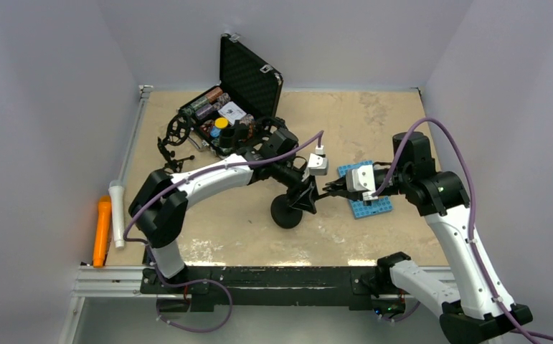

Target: Remove the microphone from the stand

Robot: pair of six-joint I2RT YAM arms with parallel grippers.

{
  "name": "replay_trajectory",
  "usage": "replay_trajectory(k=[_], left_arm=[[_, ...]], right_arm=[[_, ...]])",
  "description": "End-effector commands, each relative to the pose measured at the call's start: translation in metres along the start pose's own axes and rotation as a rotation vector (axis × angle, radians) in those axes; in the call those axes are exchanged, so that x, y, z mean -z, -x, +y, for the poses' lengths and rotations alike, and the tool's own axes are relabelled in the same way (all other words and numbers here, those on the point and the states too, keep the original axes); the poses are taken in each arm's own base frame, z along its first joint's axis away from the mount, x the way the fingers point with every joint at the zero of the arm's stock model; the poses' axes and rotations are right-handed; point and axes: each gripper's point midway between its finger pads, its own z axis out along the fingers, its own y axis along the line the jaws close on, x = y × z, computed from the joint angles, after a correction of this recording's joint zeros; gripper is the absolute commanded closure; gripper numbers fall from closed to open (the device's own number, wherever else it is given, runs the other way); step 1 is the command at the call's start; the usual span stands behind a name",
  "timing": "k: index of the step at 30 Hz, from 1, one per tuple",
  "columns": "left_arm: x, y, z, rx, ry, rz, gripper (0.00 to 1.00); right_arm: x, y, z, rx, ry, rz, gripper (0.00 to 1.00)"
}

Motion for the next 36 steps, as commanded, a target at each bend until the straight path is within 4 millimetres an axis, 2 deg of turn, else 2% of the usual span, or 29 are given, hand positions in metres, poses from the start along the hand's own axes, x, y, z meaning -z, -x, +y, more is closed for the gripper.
replay_trajectory(k=[1, 4, 8, 11, 12, 14, 16, 18, 20, 21, 22, 23, 25, 27, 34, 35, 36], left_arm=[[-0.016, 0.022, 0.01, -0.032, -0.014, -0.044, 0.52], [-0.015, 0.012, 0.017, -0.06, 0.027, -0.005, 0.66], [-0.009, -0.003, 0.018, -0.068, 0.066, 0.034, 0.76], [-0.001, -0.002, 0.029, -0.069, 0.176, 0.035, 0.96], [0.002, 0.001, 0.036, -0.068, 0.236, 0.024, 1.0], [0.016, 0.009, 0.057, -0.055, 0.411, -0.017, 1.0], [0.034, 0.021, 0.078, -0.023, 0.624, -0.066, 1.0], [0.05, 0.032, 0.091, 0.002, 0.771, -0.113, 1.0], [0.048, 0.034, 0.09, 0.035, 0.774, -0.13, 0.95], [0.045, 0.034, 0.088, 0.048, 0.756, -0.135, 0.92], [0.041, 0.033, 0.085, 0.056, 0.735, -0.138, 0.86], [0.038, 0.034, 0.082, 0.058, 0.71, -0.142, 0.73], [0.031, 0.036, 0.073, 0.032, 0.644, -0.145, 0.55], [0.028, 0.04, 0.063, -0.002, 0.584, -0.147, 0.46], [0.033, 0.049, 0.037, -0.027, 0.456, -0.138, 0.35], [0.037, 0.052, 0.034, -0.025, 0.447, -0.143, 0.17], [0.041, 0.054, 0.03, -0.024, 0.435, -0.142, 0.12]], right_arm=[[0.0, 0.0, -0.015, 0.108, -0.046, 0.003, 1.0], [-0.001, 0.001, -0.024, 0.057, -0.075, 0.003, 1.0], [0.001, -0.001, -0.028, 0.005, -0.104, 0.018, 1.0], [0.002, -0.007, -0.041, -0.115, -0.184, 0.037, 1.0], [0.003, -0.011, -0.049, -0.21, -0.235, 0.051, 1.0], [0.009, -0.02, -0.071, -0.449, -0.357, 0.072, 1.0], [0.016, -0.032, -0.083, -0.784, -0.441, 0.084, 1.0], [0.016, -0.055, -0.082, -1.159, -0.485, 0.146, 1.0], [0.009, -0.069, -0.073, -1.489, -0.457, 0.156, 1.0], [0.007, -0.071, -0.069, -1.564, -0.434, 0.122, 1.0], [0.008, -0.076, -0.067, -1.569, -0.456, 0.133, 1.0], [0.009, -0.077, -0.068, -1.537, -0.458, 0.143, 1.0], [0.012, -0.075, -0.074, -1.481, -0.463, 0.145, 1.0], [0.016, -0.074, -0.081, -1.379, -0.48, 0.149, 1.0], [0.024, -0.055, -0.095, -1.106, -0.461, 0.125, 1.0], [0.025, -0.05, -0.096, -1.05, -0.457, 0.128, 1.0], [0.027, -0.044, -0.098, -0.993, -0.451, 0.128, 1.0]])
